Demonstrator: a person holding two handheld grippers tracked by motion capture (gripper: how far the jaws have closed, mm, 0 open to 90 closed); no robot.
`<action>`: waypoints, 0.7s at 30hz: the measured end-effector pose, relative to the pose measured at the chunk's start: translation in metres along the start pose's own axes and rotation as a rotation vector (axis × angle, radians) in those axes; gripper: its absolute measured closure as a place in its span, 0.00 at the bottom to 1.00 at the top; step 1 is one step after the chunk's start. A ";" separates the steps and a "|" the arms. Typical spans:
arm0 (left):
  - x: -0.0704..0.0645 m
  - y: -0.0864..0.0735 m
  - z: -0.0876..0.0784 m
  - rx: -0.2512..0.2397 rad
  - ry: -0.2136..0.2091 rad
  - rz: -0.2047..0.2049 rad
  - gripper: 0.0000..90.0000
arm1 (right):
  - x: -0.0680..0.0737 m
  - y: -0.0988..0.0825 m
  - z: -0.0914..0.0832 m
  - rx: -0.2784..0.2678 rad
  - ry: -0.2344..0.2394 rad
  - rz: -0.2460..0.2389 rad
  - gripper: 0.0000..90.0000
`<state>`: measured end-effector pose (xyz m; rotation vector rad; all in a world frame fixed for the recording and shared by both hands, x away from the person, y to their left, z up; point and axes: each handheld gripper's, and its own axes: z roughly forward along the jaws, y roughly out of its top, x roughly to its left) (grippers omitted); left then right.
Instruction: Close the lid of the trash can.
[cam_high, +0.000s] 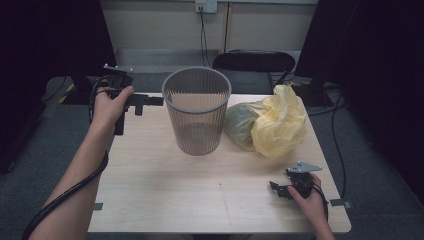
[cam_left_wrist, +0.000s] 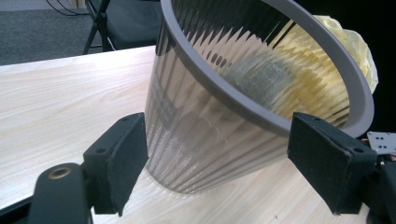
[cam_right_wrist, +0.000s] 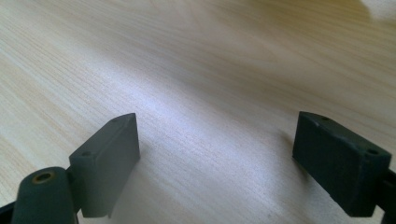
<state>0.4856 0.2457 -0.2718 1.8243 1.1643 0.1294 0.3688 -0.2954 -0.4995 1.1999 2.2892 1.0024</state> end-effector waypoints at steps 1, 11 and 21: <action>0.000 -0.002 0.000 -0.004 -0.005 -0.006 0.22 | 0.000 0.000 0.000 0.000 0.000 0.000 0.15; 0.002 -0.016 -0.001 -0.007 -0.021 -0.017 0.22 | 0.000 0.000 0.000 0.002 0.001 0.001 0.15; 0.001 -0.030 0.002 -0.007 -0.035 -0.017 0.22 | 0.000 0.000 0.000 0.002 0.001 0.000 0.15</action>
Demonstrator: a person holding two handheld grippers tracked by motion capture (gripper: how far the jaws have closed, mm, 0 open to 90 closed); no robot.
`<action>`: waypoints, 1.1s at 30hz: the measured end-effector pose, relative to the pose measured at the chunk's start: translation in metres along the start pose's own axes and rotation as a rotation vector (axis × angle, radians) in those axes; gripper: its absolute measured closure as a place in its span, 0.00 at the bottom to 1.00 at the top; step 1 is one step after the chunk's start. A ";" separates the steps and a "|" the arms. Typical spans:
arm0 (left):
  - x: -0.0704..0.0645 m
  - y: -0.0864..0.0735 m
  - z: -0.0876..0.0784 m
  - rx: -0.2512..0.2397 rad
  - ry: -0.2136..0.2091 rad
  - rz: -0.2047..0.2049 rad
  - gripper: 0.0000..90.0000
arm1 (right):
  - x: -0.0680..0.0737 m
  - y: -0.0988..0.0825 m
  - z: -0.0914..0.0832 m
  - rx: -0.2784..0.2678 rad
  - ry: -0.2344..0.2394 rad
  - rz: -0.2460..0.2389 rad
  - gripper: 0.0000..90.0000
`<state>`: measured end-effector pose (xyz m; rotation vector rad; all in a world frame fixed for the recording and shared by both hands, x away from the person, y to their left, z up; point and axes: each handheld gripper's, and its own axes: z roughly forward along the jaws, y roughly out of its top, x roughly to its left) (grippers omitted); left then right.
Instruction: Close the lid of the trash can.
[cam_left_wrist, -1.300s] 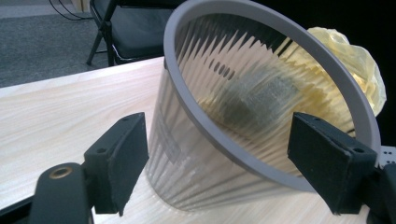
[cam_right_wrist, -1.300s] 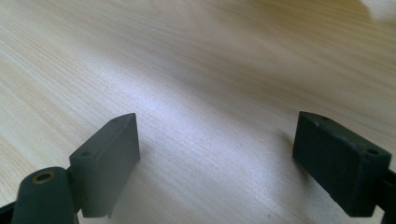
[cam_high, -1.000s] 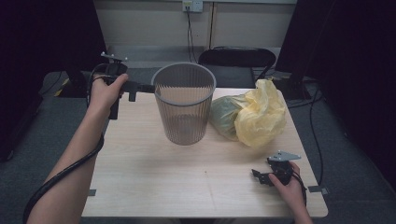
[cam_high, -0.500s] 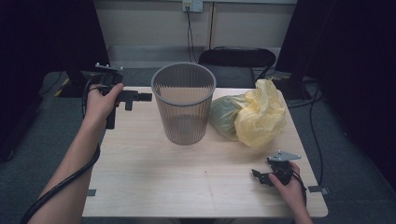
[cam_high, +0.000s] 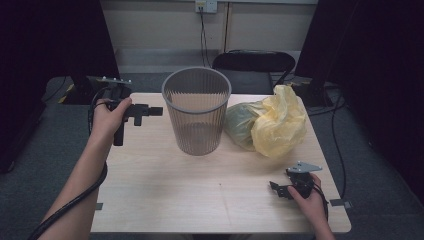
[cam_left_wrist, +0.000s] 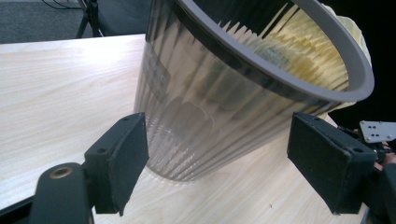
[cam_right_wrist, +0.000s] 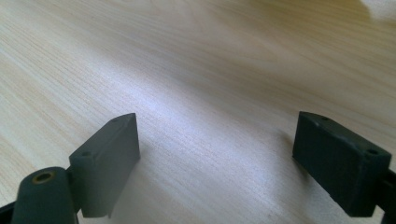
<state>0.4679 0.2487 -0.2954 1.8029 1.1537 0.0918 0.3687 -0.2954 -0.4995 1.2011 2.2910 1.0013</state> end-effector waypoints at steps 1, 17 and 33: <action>0.000 -0.001 0.000 0.000 -0.004 0.002 0.22 | 0.000 0.000 0.000 0.000 0.000 0.000 0.15; 0.001 -0.028 0.010 0.002 -0.042 0.001 0.23 | 0.000 0.000 0.000 0.000 0.000 0.000 0.15; 0.015 -0.058 0.026 0.028 -0.042 -0.043 0.22 | 0.000 0.000 0.000 0.000 0.001 -0.001 0.15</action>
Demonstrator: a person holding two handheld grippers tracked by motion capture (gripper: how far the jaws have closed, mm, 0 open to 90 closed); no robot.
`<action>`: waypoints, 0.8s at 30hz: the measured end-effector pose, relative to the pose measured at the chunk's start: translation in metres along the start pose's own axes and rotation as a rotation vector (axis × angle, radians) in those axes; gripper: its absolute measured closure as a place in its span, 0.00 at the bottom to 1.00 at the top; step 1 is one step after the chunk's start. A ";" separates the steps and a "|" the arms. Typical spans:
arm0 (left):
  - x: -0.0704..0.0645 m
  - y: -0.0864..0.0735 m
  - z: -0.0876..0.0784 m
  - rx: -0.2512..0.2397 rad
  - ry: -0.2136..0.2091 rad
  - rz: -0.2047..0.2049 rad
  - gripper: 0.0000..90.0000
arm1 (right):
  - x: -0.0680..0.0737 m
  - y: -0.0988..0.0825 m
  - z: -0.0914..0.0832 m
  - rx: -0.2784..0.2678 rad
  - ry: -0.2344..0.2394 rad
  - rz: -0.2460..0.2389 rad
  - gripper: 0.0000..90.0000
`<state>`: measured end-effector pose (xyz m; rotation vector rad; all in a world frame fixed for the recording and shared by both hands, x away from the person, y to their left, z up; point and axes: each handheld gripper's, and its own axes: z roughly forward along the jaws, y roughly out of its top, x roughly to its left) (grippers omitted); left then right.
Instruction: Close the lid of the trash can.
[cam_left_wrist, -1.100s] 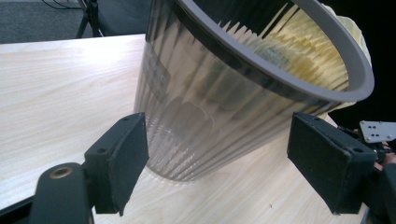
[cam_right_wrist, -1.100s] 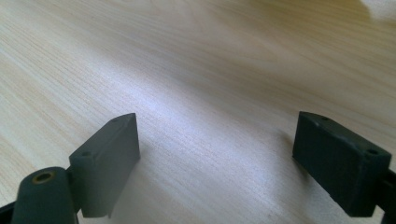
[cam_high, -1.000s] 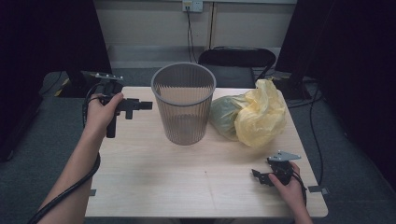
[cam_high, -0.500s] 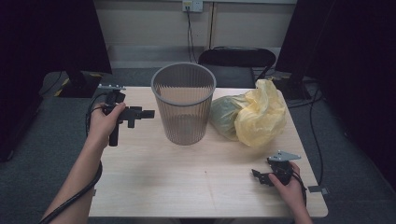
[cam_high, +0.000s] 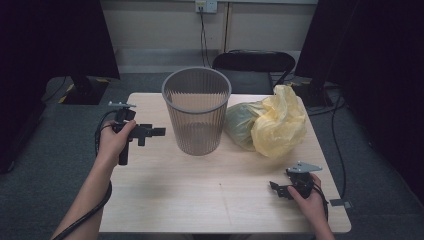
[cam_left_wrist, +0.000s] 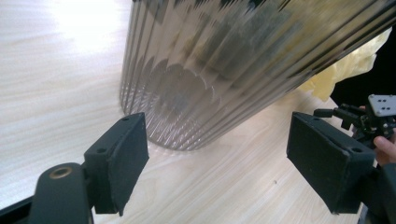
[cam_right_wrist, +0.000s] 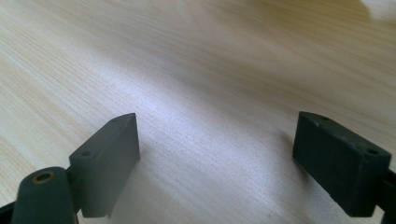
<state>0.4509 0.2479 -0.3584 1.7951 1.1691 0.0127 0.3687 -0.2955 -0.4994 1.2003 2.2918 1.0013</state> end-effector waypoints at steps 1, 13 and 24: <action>0.001 -0.002 0.002 0.006 0.002 0.001 0.23 | 0.000 0.000 0.000 0.000 -0.001 0.001 0.15; 0.007 -0.019 0.023 0.044 -0.011 -0.012 0.22 | 0.000 0.000 0.000 0.000 -0.001 0.000 0.15; 0.012 -0.038 0.038 0.070 -0.025 -0.027 0.22 | 0.000 0.000 0.000 0.001 -0.001 0.002 0.16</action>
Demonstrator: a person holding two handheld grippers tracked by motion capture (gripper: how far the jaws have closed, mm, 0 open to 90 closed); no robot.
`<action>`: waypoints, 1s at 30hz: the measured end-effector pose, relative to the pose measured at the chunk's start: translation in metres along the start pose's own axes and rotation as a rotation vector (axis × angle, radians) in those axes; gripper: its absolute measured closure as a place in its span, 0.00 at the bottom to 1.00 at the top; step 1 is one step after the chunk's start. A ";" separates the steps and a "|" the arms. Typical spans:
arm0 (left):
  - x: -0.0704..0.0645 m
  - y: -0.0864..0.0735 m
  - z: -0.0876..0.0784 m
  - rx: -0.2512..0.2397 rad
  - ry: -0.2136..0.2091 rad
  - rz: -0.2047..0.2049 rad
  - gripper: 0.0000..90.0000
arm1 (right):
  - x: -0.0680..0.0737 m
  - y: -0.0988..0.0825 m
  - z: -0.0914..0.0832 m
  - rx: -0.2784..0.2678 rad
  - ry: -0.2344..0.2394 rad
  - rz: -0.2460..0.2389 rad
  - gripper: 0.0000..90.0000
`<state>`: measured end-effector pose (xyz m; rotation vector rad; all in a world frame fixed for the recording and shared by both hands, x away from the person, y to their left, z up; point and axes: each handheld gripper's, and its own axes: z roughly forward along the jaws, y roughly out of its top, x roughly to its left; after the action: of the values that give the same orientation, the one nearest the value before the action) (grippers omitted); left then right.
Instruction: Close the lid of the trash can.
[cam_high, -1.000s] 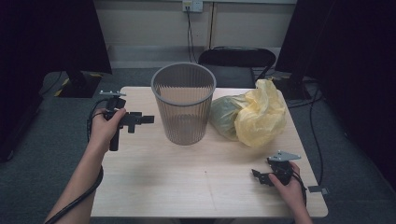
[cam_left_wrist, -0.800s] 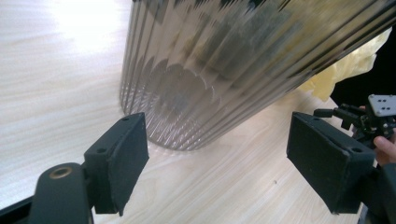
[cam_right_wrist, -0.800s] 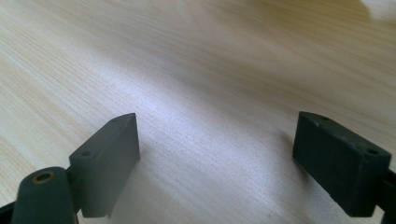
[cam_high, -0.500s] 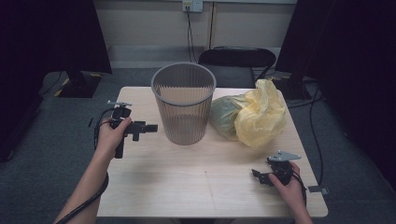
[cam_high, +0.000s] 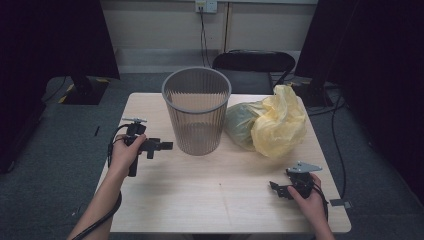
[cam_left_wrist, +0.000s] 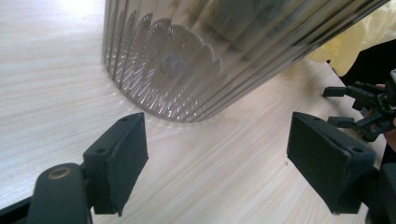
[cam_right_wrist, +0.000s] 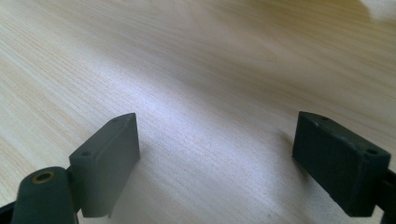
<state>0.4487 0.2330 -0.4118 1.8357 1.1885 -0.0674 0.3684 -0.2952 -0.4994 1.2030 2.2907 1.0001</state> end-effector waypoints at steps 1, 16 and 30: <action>0.001 -0.002 0.002 0.001 -0.001 -0.001 0.22 | 0.000 0.000 0.000 0.000 0.000 0.000 0.16; 0.005 -0.020 0.015 0.018 -0.025 -0.013 0.22 | 0.000 0.000 0.000 -0.001 -0.001 -0.001 0.16; 0.009 -0.037 0.023 0.041 -0.019 -0.011 0.22 | 0.000 0.000 0.000 -0.001 -0.002 -0.001 0.16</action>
<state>0.4349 0.2270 -0.4536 1.8600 1.1926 -0.1159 0.3682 -0.2952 -0.4995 1.2017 2.2889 0.9994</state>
